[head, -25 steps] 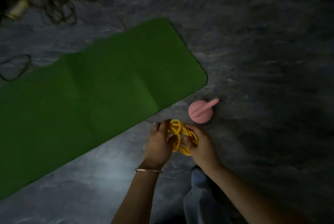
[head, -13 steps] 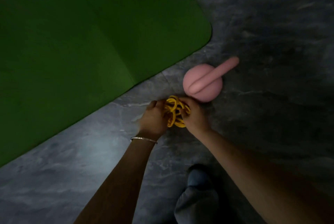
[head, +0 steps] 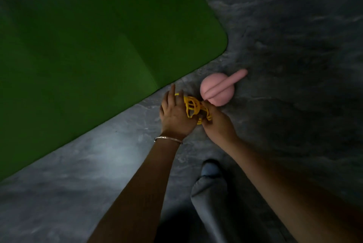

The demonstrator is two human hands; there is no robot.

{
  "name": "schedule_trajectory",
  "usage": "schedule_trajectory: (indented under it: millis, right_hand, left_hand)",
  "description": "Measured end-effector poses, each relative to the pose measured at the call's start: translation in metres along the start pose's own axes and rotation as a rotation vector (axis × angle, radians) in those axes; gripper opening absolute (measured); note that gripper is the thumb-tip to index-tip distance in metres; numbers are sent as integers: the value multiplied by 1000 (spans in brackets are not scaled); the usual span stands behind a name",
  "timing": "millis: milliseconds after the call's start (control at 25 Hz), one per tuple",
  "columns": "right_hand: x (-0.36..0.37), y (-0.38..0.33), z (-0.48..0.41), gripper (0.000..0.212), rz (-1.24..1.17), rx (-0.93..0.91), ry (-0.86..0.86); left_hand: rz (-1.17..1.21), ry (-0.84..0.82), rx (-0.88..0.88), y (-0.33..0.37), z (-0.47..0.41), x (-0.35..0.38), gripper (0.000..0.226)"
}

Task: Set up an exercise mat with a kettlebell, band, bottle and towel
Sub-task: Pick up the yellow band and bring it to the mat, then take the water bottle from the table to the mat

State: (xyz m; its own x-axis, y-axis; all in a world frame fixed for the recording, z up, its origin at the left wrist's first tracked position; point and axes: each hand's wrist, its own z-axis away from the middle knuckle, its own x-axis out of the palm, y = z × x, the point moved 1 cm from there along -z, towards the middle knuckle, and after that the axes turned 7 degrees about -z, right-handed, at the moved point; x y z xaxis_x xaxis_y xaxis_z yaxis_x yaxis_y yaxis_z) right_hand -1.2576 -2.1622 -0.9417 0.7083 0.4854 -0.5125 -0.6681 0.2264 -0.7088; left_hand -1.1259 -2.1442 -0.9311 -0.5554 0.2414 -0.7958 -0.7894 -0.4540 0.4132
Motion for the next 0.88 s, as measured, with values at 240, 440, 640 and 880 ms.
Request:
schedule_trajectory:
  millis: [240, 440, 640, 880]
  right_hand:
    - [-119, -193, 105, 50, -31, -109, 42]
    - [-210, -342, 157, 51, 13, -267, 14]
    - [-266, -479, 209, 50, -79, -503, 6]
    - [-288, -627, 282, 49, -207, -686, -42]
  left_hand:
    - [161, 180, -38, 72, 106, -197, 79]
    - [304, 379, -42, 131, 164, -372, 68]
    - [368, 534, -44, 166, 222, -517, 66]
    - [370, 716, -23, 169, 310, -659, 63]
